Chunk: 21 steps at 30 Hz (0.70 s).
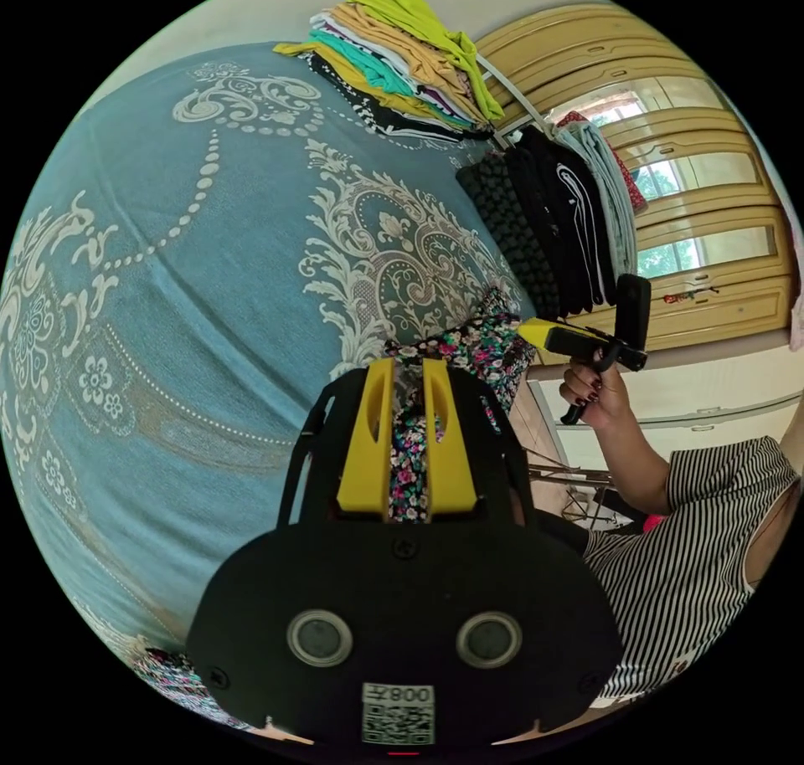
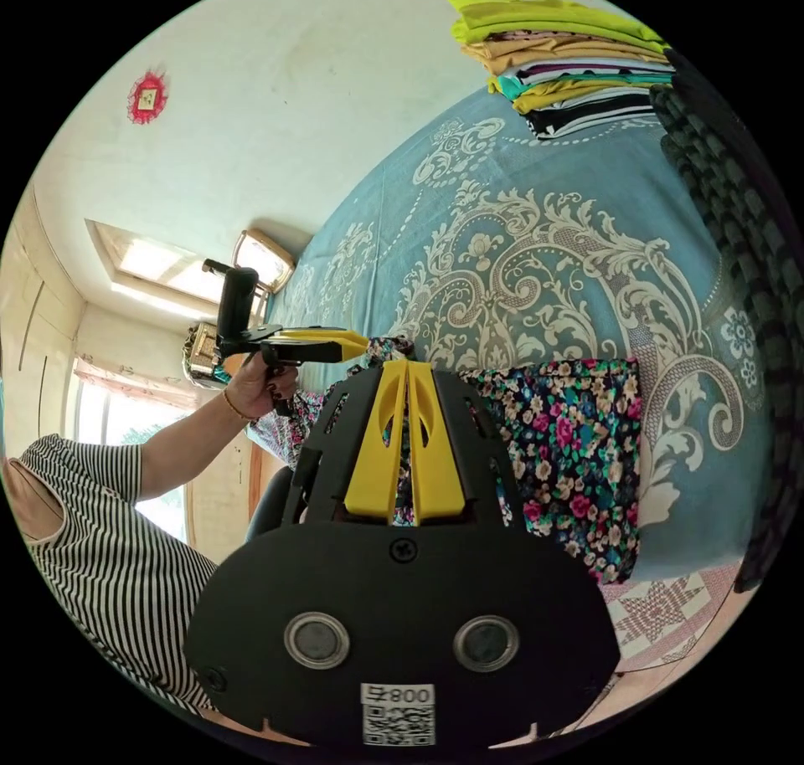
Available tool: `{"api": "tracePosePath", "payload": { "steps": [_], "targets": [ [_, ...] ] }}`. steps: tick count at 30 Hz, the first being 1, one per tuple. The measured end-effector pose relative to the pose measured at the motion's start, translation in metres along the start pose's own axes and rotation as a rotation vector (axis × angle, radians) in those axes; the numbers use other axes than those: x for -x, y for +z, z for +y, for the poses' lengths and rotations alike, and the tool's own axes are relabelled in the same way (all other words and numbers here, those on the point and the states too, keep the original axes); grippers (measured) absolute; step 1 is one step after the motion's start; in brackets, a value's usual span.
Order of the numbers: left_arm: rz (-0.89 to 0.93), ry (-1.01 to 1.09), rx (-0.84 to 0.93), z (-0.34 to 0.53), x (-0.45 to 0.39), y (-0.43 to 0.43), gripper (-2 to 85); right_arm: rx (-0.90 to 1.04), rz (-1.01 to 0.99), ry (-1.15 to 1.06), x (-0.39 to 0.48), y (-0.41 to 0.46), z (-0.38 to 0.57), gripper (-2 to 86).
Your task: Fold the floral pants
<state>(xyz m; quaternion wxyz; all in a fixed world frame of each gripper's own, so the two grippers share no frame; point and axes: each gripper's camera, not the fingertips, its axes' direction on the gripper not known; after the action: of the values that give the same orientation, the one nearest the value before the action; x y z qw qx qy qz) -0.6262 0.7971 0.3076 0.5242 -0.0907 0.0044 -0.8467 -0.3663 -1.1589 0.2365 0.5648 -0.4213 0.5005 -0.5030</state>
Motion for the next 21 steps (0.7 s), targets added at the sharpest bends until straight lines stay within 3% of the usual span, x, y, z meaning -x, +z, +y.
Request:
{"api": "tracePosePath", "payload": {
  "steps": [13,21],
  "targets": [
    [0.045,0.113,0.124,-0.076,-0.051,0.073,5.9,-0.19,-0.064,0.214,-0.042,-0.102,0.099,-0.1],
    [-0.118,0.233,0.24,-0.109,-0.1,0.112,1.3,-0.189,-0.097,0.248,-0.056,-0.119,0.119,-0.1]
  ]
}}
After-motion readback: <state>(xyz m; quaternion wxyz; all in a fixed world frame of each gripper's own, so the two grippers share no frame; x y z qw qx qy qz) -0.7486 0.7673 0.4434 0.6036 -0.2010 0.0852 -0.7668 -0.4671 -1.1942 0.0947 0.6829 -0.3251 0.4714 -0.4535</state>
